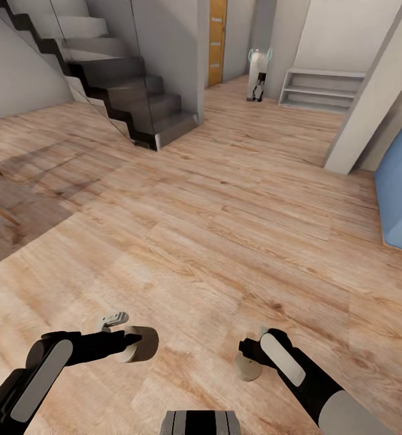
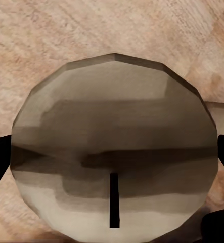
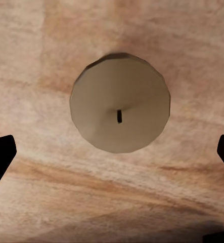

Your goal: Place each of the two pumpkins and all three candles from the living room inside a cabinet in the living room (use any cabinet), then make sure every cabinet is closed, and position the cauldron so it is next to a table in the living room.

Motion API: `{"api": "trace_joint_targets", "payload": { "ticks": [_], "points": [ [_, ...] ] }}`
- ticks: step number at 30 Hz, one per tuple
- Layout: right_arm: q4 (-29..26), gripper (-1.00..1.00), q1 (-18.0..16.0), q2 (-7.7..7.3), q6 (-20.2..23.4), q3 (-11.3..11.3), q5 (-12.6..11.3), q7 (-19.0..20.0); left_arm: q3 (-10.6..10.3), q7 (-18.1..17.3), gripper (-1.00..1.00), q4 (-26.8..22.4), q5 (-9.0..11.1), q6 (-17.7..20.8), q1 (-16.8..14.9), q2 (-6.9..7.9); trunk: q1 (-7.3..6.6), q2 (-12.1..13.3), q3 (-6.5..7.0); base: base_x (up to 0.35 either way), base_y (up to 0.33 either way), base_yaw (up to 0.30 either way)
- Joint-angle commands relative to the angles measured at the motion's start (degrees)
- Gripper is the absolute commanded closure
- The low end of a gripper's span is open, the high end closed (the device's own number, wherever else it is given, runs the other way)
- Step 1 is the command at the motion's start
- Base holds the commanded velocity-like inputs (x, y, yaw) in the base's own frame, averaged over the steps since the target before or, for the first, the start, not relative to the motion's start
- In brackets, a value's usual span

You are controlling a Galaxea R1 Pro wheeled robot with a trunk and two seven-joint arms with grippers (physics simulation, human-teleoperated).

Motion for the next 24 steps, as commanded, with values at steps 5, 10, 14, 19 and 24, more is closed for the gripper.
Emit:
{"api": "trace_joint_targets", "payload": {
  "ticks": [5,10,14,19,24],
  "points": [
    [-0.1,-1.0,-0.1,-0.06,0.1,0.3,-0.3,-0.4,-0.1,0.3,1.0,0.0,0.5,0.1,0.0,0.04,0.11,-0.1,-1.16,0.0,0.0,0.0],
    [-0.2,-1.0,-0.1,-0.06,0.1,0.3,-0.2,-0.4,-0.1,0.3,1.0,0.0,0.5,0.1,0.0,0.04,0.24,-0.2,-2.27,0.0,0.0,0.0],
    [-0.2,-1.0,-0.1,-0.06,-0.9,0.4,0.2,-0.4,-0.1,0.3,1.0,0.0,0.5,0.1,0.0,0.04,0.35,-0.2,-3.15,0.0,0.0,0.0],
    [-0.3,-1.0,-0.1,-0.13,-3.7,0.7,1.3,3.0,-0.1,0.3,1.0,0.0,0.5,0.1,0.0,0.04,0.48,-0.3,-4.26,0.0,0.0,0.0],
    [-0.3,-1.0,-0.1,-0.08,-4.1,0.7,1.4,3.9,-0.1,0.3,1.0,0.0,0.5,0.1,0.0,0.04,0.6,-0.3,-5.37,0.0,0.0,0.0]
  ]
}}
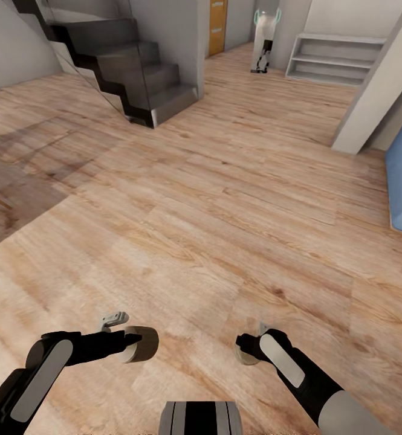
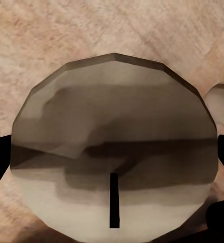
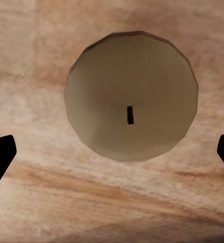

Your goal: Place each of the two pumpkins and all three candles from the living room inside a cabinet in the living room (use any cabinet), then make sure every cabinet is closed, and position the cauldron so it is next to a table in the living room.

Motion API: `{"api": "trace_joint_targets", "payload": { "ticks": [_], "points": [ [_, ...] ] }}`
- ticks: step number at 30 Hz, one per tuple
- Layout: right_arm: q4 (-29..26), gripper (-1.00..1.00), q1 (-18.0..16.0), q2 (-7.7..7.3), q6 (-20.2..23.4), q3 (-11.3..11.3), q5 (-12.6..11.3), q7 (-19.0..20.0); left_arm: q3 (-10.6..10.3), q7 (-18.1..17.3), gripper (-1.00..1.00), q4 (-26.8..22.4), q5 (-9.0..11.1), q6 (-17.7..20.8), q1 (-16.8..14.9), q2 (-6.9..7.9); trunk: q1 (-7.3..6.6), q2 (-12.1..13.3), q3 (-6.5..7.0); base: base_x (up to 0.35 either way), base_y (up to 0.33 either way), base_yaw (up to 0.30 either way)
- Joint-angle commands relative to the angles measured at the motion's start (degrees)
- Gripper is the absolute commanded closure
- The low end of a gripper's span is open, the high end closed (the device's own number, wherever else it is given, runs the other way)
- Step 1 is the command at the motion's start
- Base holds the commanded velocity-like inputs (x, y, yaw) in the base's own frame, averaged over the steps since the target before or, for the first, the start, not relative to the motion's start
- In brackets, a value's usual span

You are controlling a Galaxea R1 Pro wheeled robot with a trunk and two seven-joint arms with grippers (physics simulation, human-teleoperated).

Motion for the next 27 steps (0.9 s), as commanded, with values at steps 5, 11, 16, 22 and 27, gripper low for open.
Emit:
{"api": "trace_joint_targets", "payload": {
  "ticks": [5,11,16,22,27],
  "points": [
    [0.0,-1.0,-0.1,-0.05,-0.1,0.2,1.1,-0.3,-0.1,0.3,1.0,-0.1,0.5,0.1,0.0,0.04,0.06,-0.1,-0.71,0.0,0.0,0.0],
    [0.0,-1.0,-0.1,0.01,-0.1,0.1,2.8,-0.2,-0.1,0.3,1.0,-0.1,0.5,0.1,0.0,0.04,0.14,-0.1,-1.38,0.0,0.0,0.0],
    [0.0,-1.0,-0.1,0.03,-0.1,0.0,3.1,-0.1,-0.1,0.3,1.0,-0.1,0.5,0.1,0.0,0.01,0.24,-0.2,-2.26,0.0,0.0,0.0],
    [0.0,-1.0,-0.1,0.02,-1.1,0.0,3.1,-0.1,-0.1,0.3,1.0,-0.1,0.5,0.1,0.0,0.04,0.27,-0.2,-2.48,0.0,0.0,0.0],
    [0.0,-1.0,-0.1,0.03,-1.6,0.0,3.2,-0.1,-0.1,0.3,1.0,-0.1,0.5,0.1,0.0,0.02,0.4,-0.2,-3.59,0.0,0.0,0.0]
  ]
}}
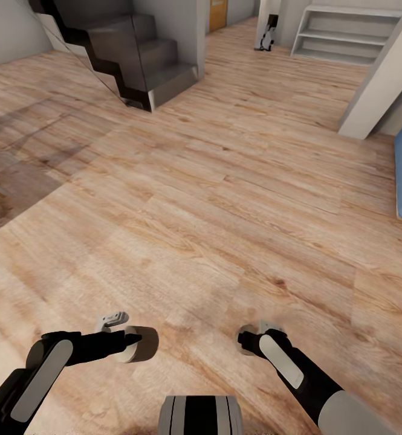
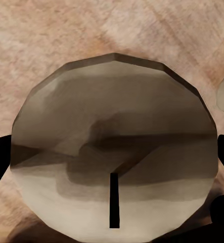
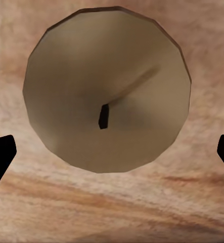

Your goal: Place each of the two pumpkins and all three candles from the living room inside a cabinet in the living room (use any cabinet), then make sure every cabinet is closed, and position the cauldron so it is next to a table in the living room.

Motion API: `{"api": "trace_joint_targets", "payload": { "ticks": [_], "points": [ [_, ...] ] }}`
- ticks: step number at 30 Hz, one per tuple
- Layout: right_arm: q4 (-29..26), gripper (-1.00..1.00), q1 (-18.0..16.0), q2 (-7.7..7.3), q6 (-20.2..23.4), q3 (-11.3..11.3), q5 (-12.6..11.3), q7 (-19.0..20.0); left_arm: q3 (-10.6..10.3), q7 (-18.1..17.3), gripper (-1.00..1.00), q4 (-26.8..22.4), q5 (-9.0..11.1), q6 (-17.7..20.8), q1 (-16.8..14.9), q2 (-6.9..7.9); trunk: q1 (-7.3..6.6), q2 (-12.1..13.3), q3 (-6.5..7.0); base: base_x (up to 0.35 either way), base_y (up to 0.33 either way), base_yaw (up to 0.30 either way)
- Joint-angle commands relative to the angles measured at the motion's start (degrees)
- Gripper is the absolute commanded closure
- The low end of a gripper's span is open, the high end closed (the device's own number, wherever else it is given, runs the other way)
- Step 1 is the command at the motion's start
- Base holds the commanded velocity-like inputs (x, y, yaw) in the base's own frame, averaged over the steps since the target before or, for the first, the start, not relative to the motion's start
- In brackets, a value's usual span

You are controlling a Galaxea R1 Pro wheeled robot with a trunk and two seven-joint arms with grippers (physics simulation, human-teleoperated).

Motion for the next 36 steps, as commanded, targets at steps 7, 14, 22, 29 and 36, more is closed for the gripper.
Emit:
{"api": "trace_joint_targets", "payload": {
  "ticks": [7,14,22,29,36],
  "points": [
    [-0.1,-1.0,-0.1,-0.07,-1.3,0.3,-0.2,-0.4,-0.1,0.3,1.0,-0.1,0.5,0.1,0.0,0.06,0.14,-0.1,-1.37,0.0,0.0,0.0],
    [-0.1,-1.0,-0.1,-0.06,-2.6,0.4,-0.2,0.0,-0.1,0.3,1.0,-0.1,0.5,0.1,0.0,0.01,0.14,-0.1,-1.37,0.0,0.0,0.0],
    [0.0,-1.0,-0.1,-0.12,-3.5,0.4,-0.2,2.7,-0.1,0.3,1.0,-0.1,0.5,0.1,0.0,-0.02,0.27,-0.2,-2.48,0.0,0.0,0.0],
    [0.1,-1.0,-0.1,-0.15,-4.2,0.5,-0.3,2.9,-0.1,0.3,1.0,-0.1,0.5,0.1,0.0,-0.02,0.3,-0.2,-2.7,0.0,0.0,0.0],
    [0.1,-1.0,-0.1,-0.15,-4.6,0.5,-0.3,2.9,-0.1,0.3,1.0,-0.1,0.5,0.1,0.0,-0.02,0.37,-0.2,-3.37,0.0,0.0,0.0]
  ]
}}
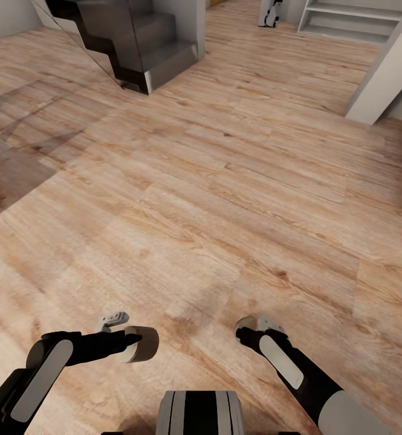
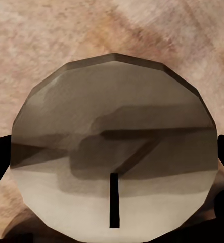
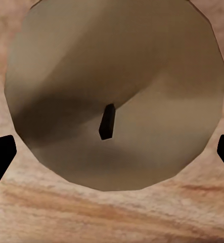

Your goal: Place each of the two pumpkins and all three candles from the living room inside a cabinet in the living room (use any cabinet), then make sure every cabinet is closed, and position the cauldron so it is next to a table in the living room.

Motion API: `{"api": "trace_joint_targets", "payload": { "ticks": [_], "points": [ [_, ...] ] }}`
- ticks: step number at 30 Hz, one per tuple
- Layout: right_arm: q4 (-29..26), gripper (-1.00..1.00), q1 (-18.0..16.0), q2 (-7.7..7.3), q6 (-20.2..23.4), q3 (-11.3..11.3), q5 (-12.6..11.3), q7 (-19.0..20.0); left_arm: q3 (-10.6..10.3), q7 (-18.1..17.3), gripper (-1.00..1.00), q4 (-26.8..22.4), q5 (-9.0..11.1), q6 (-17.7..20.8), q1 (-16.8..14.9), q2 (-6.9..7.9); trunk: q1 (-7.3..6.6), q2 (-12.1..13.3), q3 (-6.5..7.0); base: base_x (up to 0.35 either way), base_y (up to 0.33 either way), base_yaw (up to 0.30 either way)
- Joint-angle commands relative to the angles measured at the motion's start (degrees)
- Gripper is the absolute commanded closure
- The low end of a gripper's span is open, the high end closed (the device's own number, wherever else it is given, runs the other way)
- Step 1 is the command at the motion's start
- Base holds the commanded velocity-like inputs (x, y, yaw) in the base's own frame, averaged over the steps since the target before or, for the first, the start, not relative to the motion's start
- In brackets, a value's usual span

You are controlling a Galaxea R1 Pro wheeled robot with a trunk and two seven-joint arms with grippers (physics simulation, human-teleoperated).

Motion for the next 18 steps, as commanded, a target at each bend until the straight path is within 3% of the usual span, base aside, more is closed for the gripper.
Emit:
{"api": "trace_joint_targets", "payload": {
  "ticks": [1,7,18],
  "points": [
    [-0.1,-1.0,0.0,-0.07,0.0,0.2,-0.3,-0.4,-0.1,0.3,1.0,0.0,0.5,0.1,0.0,0.04,-0.01,0.0,-0.04,0.0,0.0,0.0],
    [-0.1,-1.0,0.0,-0.07,-0.3,0.2,-0.3,-0.3,-0.1,0.4,1.0,0.0,2.7,0.1,0.0,0.12,-0.01,0.0,-0.04,0.015,0.0,0.0],
    [-0.1,-1.0,0.0,-0.07,-0.4,0.2,-0.3,-0.3,-0.1,0.4,1.0,0.0,3.0,0.1,0.0,0.13,-0.01,0.0,-0.04,0.059,0.0,0.0]
  ]
}}
